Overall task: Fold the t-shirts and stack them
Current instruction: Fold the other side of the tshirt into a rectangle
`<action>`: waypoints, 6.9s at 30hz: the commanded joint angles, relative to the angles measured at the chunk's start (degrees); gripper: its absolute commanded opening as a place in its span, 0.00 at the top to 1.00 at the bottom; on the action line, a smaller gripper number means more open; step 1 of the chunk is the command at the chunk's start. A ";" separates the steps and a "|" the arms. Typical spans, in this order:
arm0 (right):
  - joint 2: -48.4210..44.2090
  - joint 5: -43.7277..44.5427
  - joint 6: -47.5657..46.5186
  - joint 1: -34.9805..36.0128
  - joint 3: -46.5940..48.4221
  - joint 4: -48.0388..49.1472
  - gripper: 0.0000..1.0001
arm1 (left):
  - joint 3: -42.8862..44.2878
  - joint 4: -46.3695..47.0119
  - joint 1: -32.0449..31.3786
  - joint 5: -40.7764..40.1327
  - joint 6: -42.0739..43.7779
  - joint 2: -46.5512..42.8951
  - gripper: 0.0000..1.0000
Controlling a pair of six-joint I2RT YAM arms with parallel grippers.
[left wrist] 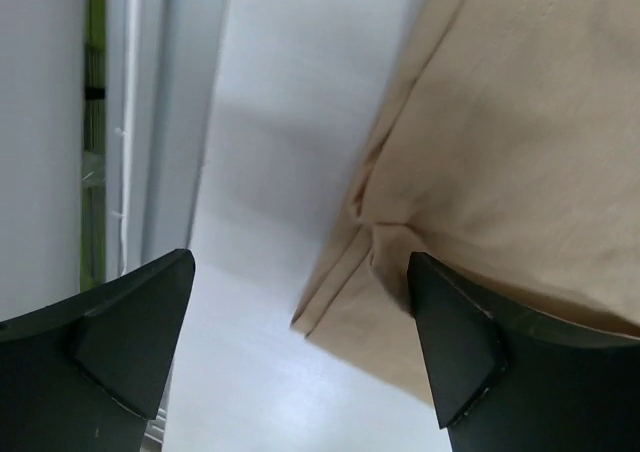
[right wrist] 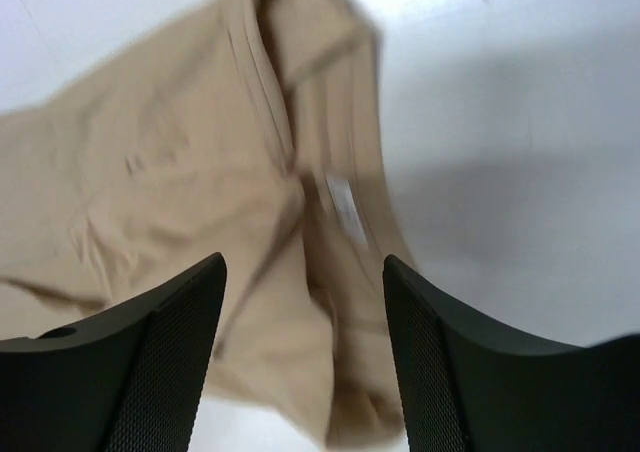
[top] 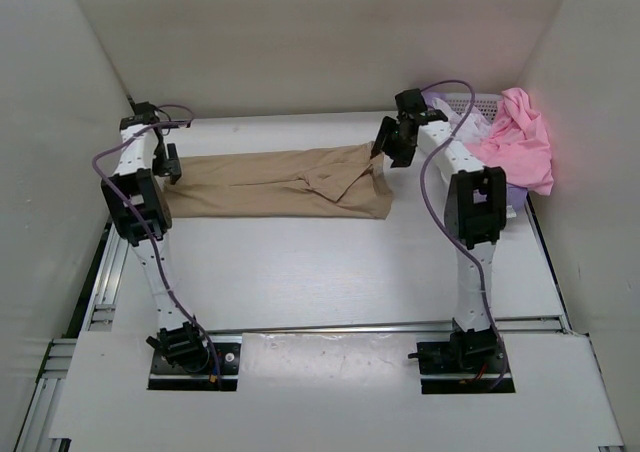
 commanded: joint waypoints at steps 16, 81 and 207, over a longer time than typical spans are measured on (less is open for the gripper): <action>-19.20 -8.13 -2.13 0.18 -33.53 2.12 0.25 | -19.86 1.81 1.76 9.08 -0.08 -12.29 0.01; -50.05 -14.56 -3.62 0.81 -66.16 0.11 0.55 | -51.46 4.26 -68.18 -9.90 -0.08 -50.31 0.18; -22.89 2.33 3.23 7.21 -24.75 -6.22 0.99 | -21.44 6.91 -66.36 -7.88 -0.08 -20.38 0.90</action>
